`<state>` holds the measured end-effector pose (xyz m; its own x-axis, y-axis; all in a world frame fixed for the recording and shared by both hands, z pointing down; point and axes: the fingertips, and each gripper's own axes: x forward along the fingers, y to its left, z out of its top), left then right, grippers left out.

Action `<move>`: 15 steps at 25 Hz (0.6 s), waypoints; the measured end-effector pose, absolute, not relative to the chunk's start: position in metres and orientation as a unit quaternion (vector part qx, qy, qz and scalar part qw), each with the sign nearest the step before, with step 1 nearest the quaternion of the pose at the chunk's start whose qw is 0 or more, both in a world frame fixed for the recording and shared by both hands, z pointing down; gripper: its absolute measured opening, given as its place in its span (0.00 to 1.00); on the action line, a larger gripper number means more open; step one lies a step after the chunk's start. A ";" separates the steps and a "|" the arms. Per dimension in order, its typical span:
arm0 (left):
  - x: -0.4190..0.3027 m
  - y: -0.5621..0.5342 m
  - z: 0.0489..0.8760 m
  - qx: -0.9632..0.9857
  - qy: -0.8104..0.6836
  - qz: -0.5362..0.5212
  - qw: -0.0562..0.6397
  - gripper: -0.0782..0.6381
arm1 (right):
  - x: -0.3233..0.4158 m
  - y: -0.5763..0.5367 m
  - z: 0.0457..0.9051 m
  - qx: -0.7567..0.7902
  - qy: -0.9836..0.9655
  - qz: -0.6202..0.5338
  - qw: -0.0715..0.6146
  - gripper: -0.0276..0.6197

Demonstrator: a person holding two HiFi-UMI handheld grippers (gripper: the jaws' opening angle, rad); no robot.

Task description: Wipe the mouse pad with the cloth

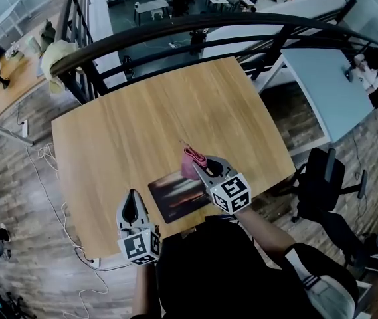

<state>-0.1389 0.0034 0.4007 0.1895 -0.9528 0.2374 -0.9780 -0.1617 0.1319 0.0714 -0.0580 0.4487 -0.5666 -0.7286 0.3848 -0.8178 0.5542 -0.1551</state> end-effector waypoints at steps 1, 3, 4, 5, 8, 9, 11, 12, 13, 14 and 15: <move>-0.139 0.007 0.389 0.760 -0.639 0.038 0.117 0.14 | 0.069 -0.055 0.441 0.444 -0.872 0.156 0.133 0.15; -0.138 0.013 0.368 0.758 -0.645 0.019 0.094 0.14 | 0.065 -0.050 0.428 0.444 -0.875 0.149 0.119 0.15; -0.137 0.016 0.359 0.757 -0.648 0.013 0.083 0.14 | 0.064 -0.047 0.423 0.445 -0.876 0.149 0.112 0.15; -0.136 0.020 0.353 0.755 -0.652 0.008 0.072 0.14 | 0.064 -0.043 0.419 0.447 -0.876 0.150 0.104 0.15; -0.129 0.033 0.354 0.749 -0.659 -0.002 0.066 0.14 | 0.067 -0.025 0.413 0.455 -0.873 0.151 0.090 0.15; -0.125 0.036 0.359 0.748 -0.660 -0.002 0.073 0.14 | 0.068 -0.018 0.414 0.456 -0.873 0.151 0.089 0.15; -0.119 0.040 0.367 0.750 -0.656 0.002 0.088 0.14 | 0.068 -0.006 0.420 0.455 -0.873 0.152 0.091 0.15; -0.117 0.039 0.369 0.753 -0.651 0.004 0.092 0.14 | 0.067 -0.001 0.424 0.455 -0.872 0.153 0.093 0.15; -0.115 0.038 0.371 0.758 -0.646 0.006 0.092 0.14 | 0.067 0.003 0.427 0.455 -0.872 0.156 0.095 0.15; -0.113 0.037 0.373 0.762 -0.641 0.007 0.091 0.14 | 0.066 0.006 0.430 0.454 -0.871 0.159 0.096 0.15; -0.112 0.037 0.374 0.764 -0.639 0.007 0.090 0.14 | 0.064 0.008 0.432 0.453 -0.871 0.162 0.096 0.15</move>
<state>-0.1118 0.0367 0.3739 0.1836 -0.9748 0.1265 -0.9774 -0.1674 0.1288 0.0643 0.0079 0.4317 -0.5713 -0.7584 0.3137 -0.8205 0.5373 -0.1952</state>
